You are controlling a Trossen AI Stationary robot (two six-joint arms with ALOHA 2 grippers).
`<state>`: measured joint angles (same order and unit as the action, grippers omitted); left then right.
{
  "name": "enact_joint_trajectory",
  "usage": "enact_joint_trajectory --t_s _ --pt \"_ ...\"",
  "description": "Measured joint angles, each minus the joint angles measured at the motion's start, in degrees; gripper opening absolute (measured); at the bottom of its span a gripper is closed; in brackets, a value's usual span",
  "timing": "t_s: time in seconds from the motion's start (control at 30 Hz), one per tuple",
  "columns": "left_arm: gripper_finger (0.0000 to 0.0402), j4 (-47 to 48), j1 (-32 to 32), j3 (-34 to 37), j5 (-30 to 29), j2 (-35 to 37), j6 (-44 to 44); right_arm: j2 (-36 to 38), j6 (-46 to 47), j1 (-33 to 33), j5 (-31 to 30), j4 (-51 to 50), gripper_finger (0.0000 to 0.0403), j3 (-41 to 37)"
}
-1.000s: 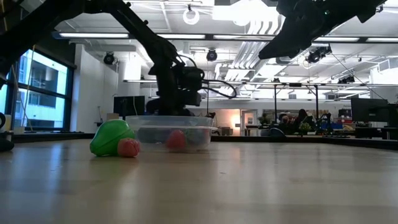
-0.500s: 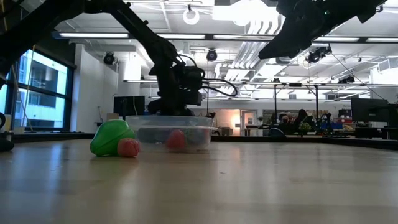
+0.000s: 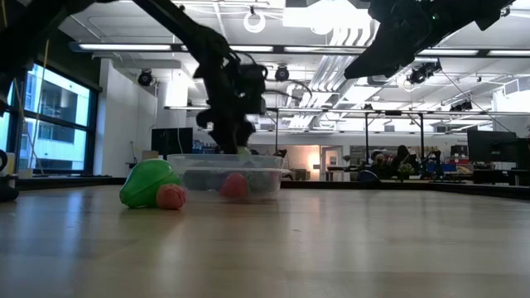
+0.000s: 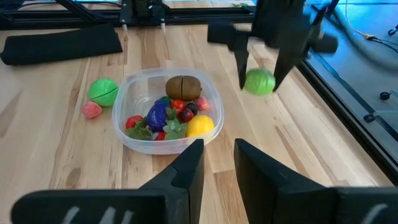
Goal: Pick and placing Produce into tupperware
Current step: Put the cabbage into the transparent bin
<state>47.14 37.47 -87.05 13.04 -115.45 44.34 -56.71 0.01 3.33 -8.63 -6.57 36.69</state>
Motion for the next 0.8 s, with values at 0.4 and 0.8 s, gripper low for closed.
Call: enact_joint_trajectory --t_s 0.4,0.8 --pt "0.0237 8.4 -5.5 0.0 -4.9 13.3 -6.7 0.0 0.0 0.0 0.0 -0.1 0.0079 0.0" --pt "0.0238 7.5 -22.8 9.1 -11.4 16.5 -20.0 0.0 0.0 0.0 0.0 0.0 0.0079 0.0"
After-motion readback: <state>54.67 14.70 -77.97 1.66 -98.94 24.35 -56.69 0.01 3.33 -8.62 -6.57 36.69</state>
